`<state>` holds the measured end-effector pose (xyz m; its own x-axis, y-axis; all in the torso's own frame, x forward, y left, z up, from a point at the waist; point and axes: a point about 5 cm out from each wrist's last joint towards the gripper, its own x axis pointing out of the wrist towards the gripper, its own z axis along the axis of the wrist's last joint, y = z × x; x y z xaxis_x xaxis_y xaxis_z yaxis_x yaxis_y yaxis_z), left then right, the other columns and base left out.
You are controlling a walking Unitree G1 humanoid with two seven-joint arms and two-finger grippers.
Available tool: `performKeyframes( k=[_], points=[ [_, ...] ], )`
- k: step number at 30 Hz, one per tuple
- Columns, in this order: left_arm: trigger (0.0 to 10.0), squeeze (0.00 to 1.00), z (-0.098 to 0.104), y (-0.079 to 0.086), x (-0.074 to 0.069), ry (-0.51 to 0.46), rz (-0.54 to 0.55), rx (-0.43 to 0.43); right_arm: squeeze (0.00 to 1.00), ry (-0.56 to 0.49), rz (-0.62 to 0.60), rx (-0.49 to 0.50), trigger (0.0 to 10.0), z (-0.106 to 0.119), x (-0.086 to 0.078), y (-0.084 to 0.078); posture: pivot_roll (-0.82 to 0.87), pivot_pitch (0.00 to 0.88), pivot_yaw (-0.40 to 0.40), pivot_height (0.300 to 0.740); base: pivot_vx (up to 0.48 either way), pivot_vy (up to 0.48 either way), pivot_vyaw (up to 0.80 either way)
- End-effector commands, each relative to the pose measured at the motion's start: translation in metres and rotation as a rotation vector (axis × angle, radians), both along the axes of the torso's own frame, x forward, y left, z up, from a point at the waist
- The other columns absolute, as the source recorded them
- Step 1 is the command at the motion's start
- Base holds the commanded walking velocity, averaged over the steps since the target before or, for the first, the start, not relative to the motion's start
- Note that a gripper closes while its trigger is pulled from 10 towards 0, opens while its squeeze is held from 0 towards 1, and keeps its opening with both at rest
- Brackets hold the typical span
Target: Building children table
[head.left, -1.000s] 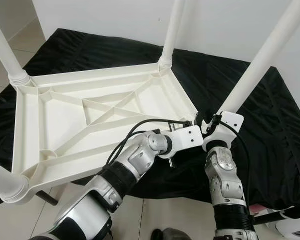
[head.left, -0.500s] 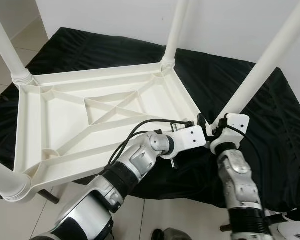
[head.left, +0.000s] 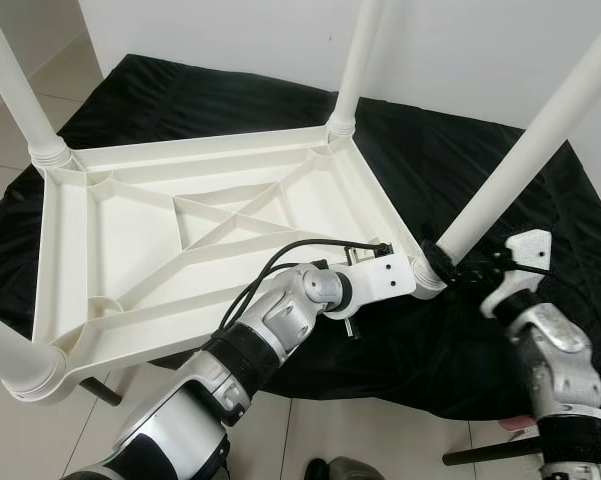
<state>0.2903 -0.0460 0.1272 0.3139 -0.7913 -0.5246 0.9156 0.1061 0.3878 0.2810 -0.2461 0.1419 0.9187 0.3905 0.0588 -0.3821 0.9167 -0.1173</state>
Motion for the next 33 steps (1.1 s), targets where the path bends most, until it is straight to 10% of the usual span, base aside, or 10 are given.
performKeyframes(
  k=[1, 11, 12, 13, 14, 15, 31, 32, 33],
  points=[
    [10.0, 0.00, -0.017, -0.001, -0.009, 0.070, -0.060, 0.078, 0.00, 0.005, 0.007, -0.003, 10.0, 0.000, -0.001, -0.007, -0.02, 0.033, -0.063, 0.740, 0.000, 0.000, 0.00],
    [10.0, 0.00, -0.016, 0.000, -0.008, 0.066, -0.061, 0.083, 0.00, 0.037, 0.050, -0.043, 9.8, -0.001, 0.007, -0.028, -0.02, 0.028, -0.057, 0.740, 0.000, 0.000, 0.00],
    [10.0, 0.00, -0.016, 0.000, -0.008, 0.065, -0.062, 0.083, 0.00, 0.040, 0.061, -0.043, 6.8, -0.002, 0.008, -0.028, -0.02, 0.027, -0.056, 0.740, 0.000, 0.000, 0.00],
    [10.0, 0.00, -0.016, 0.000, -0.008, 0.065, -0.062, 0.083, 0.00, 0.040, 0.061, -0.043, 6.8, -0.002, 0.008, -0.028, -0.02, 0.027, -0.056, 0.740, 0.000, 0.000, 0.00],
    [10.0, 0.00, -0.016, 0.000, -0.007, 0.065, -0.062, 0.084, 0.00, 0.045, 0.068, -0.040, 2.4, -0.004, 0.009, -0.027, -0.02, 0.026, -0.055, 0.740, 0.000, 0.000, 0.00],
    [10.0, 0.00, -0.016, 0.000, -0.007, 0.065, -0.062, 0.084, 0.00, 0.050, 0.075, -0.037, 0.0, -0.006, 0.010, -0.027, -0.01, 0.025, -0.055, 0.740, 0.000, 0.000, 0.00],
    [10.0, 0.00, -0.018, 0.001, -0.007, 0.060, -0.067, 0.091, 0.00, 0.079, 0.117, -0.003, 0.0, -0.017, 0.008, -0.026, -0.02, 0.013, -0.053, 0.740, 0.000, 0.000, 0.00],
    [10.0, 0.00, -0.018, 0.001, -0.007, 0.061, -0.070, 0.092, 0.00, 0.085, 0.111, -0.001, 10.0, -0.018, 0.007, -0.025, -0.02, 0.012, -0.053, 0.740, 0.000, 0.000, 0.00],
    [10.0, 0.00, -0.018, 0.001, -0.008, 0.061, -0.071, 0.092, 0.00, 0.089, 0.114, 0.001, 10.0, -0.018, 0.007, -0.024, -0.02, 0.012, -0.053, 0.740, 0.000, 0.000, 0.00]
  ],
)
